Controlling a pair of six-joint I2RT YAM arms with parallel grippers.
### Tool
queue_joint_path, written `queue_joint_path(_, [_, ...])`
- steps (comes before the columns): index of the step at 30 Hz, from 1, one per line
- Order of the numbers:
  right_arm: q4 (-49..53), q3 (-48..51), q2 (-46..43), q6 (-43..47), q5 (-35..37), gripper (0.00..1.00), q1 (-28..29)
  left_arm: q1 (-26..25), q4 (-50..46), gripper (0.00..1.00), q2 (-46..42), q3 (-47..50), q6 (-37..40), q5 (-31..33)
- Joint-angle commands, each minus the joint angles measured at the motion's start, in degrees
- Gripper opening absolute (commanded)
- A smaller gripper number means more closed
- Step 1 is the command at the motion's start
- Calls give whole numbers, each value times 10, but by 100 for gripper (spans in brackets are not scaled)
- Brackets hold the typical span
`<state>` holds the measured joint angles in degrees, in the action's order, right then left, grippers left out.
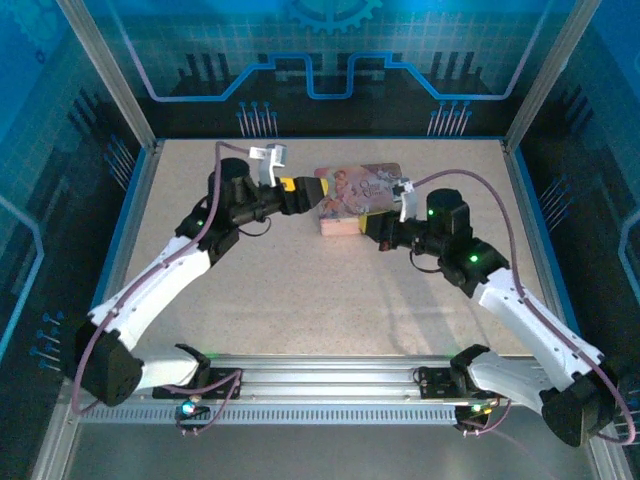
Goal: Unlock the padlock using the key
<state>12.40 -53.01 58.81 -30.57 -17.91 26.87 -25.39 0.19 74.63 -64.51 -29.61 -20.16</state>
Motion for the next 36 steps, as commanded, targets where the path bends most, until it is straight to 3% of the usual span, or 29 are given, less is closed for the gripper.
queue_joint_path(1, [184,-26,-20,46,77,0,-36,-10,-86,91,73,-61,59,11])
queue_joint_path(13, [333,-8,-45,18,128,0,-158,-76,-175,91,345,-309,118,14])
queue_joint_path(17, [353,1,-55,14,137,0,-181,-101,-229,90,429,-411,136,47])
queue_joint_path(30, [348,23,-62,17,120,0,-204,-130,-311,89,630,-656,127,56])
queue_joint_path(36, [345,41,-66,15,115,0,-206,-135,-336,89,686,-723,125,50])
